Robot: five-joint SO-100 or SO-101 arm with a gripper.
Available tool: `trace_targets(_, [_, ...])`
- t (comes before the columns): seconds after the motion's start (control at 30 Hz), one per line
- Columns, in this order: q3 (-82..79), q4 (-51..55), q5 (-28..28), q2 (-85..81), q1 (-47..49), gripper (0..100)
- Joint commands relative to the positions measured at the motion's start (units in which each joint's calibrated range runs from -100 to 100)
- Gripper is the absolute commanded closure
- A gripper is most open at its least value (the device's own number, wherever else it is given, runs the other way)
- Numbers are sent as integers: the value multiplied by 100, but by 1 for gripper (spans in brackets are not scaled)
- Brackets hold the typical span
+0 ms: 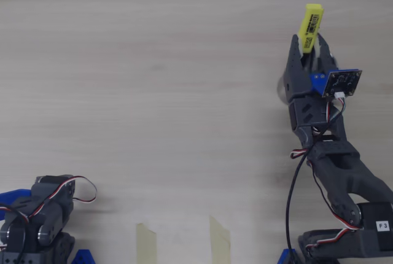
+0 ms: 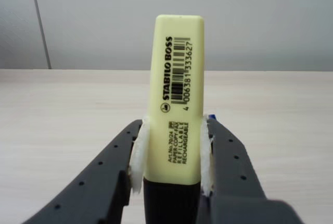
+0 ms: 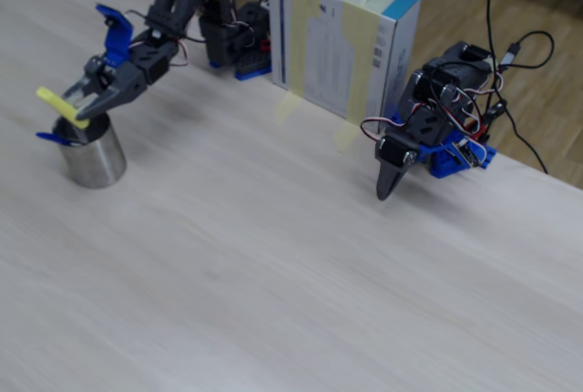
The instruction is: Grab the yellow pen and put it in the silver cup.
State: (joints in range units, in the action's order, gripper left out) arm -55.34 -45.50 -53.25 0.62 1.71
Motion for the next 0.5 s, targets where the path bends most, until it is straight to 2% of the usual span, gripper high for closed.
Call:
trace_targets(0.0, [315, -47, 44, -17, -117, 96])
trace_targets(0.47, [215, -30, 50, -9, -414, 96])
